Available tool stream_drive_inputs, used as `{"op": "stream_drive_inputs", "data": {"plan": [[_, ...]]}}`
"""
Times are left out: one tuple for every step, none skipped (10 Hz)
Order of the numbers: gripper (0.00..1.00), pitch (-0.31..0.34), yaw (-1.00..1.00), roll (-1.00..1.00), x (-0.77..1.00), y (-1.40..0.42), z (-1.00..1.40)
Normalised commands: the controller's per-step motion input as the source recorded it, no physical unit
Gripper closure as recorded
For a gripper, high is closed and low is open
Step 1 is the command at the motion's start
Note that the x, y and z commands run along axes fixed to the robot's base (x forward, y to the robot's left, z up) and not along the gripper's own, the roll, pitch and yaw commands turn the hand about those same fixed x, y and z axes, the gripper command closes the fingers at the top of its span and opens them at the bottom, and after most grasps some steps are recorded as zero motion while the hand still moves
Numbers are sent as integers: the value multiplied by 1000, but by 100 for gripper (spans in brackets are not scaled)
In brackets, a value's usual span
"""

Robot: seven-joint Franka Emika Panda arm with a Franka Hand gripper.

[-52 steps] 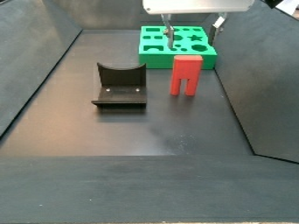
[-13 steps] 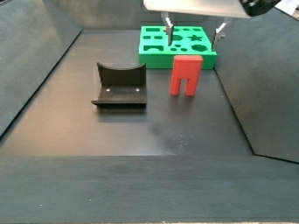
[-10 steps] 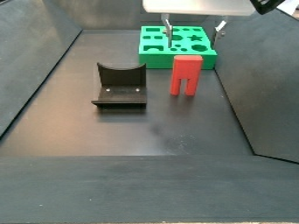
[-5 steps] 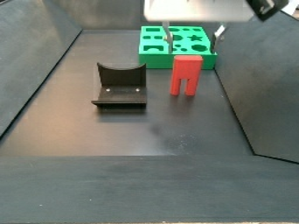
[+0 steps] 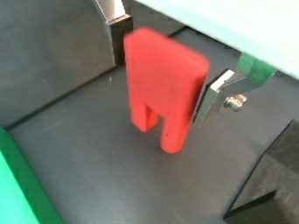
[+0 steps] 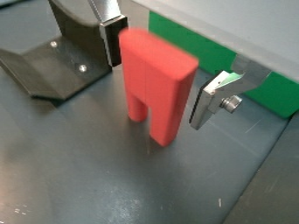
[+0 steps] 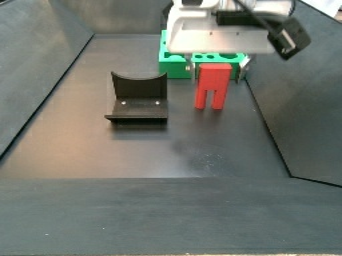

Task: Pick up the square-circle object. Move up. Place the square-circle object on the fixture. Regrasp the square-circle object. Rotate the square-circle object. Move to above the board. Insert the square-circle object.
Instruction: Rotate the square-circle object, then move to above the board.

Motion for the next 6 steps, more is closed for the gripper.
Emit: {"op": "stream_drive_inputs", "data": {"plan": [[0, -33, 39, -80, 43, -8, -189], [100, -26, 33, -86, 0, 0, 0], [100, -77, 103, -97, 39, 94, 1000], [100, -64, 100, -97, 35, 94, 1000], [100, -20, 72, -91, 27, 85, 1000], [100, -5, 59, -84, 27, 83, 1000]]}}
